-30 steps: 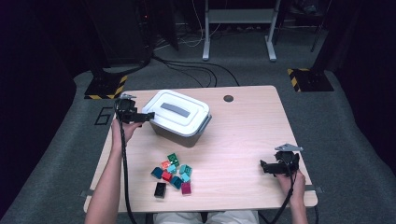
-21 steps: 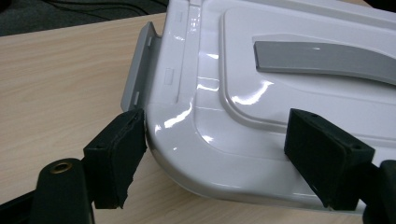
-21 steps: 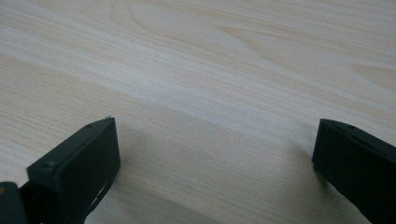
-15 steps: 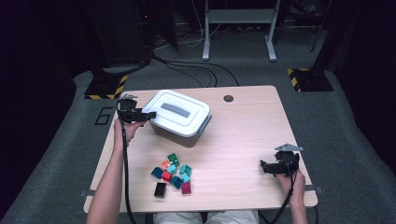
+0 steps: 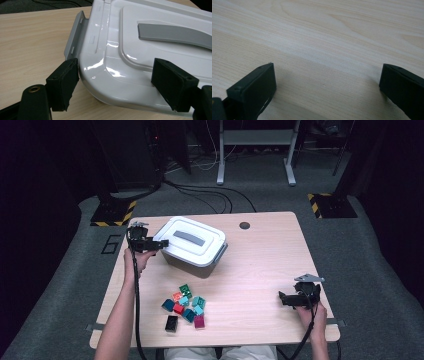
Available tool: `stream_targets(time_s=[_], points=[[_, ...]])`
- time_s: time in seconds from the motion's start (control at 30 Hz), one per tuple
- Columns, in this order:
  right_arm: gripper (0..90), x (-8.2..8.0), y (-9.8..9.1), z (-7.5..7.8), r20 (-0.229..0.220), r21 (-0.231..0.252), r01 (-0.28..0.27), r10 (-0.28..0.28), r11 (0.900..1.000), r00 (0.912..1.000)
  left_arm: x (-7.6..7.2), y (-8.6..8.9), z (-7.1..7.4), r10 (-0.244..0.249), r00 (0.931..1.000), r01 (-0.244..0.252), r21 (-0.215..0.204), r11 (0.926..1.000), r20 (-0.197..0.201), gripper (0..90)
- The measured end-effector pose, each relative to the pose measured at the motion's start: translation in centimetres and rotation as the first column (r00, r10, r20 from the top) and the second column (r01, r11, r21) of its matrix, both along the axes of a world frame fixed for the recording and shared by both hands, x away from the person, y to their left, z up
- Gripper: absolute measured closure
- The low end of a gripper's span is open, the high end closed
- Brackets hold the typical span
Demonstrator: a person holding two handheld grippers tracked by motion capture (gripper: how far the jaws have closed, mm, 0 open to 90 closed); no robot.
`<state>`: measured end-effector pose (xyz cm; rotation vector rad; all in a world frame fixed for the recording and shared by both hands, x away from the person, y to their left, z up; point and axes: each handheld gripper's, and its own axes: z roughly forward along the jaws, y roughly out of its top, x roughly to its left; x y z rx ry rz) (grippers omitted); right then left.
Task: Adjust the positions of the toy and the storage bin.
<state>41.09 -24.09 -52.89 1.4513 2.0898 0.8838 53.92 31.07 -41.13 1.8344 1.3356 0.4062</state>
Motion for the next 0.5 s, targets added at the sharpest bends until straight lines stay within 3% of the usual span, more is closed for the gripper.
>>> stream_targets(time_s=[0.2, 0.37, 0.5], points=[[0.1, 0.0, 0.0, 0.0, 0.000, 0.000, 0.000, 0.000, 1.0000, 1.0000, -0.3, -0.8, 0.0, -0.012, 0.9998, 0.011, 0.015, 0.9998, 0.015, 21.8], [0.0, 0.0, 0.0, 0.0, 0.000, 0.000, 0.000, 0.000, 1.0000, 1.0000, -0.6, -1.4, 0.3, -0.030, 0.9991, 0.028, 0.066, 0.9975, 0.030, 21.9], [0.0, 0.0, 0.0, 0.0, 0.000, 0.000, 0.000, 0.000, 1.0000, 1.0000, -0.8, -1.9, 0.3, -0.034, 0.9988, 0.031, 0.067, 0.9973, 0.037, 21.9]])
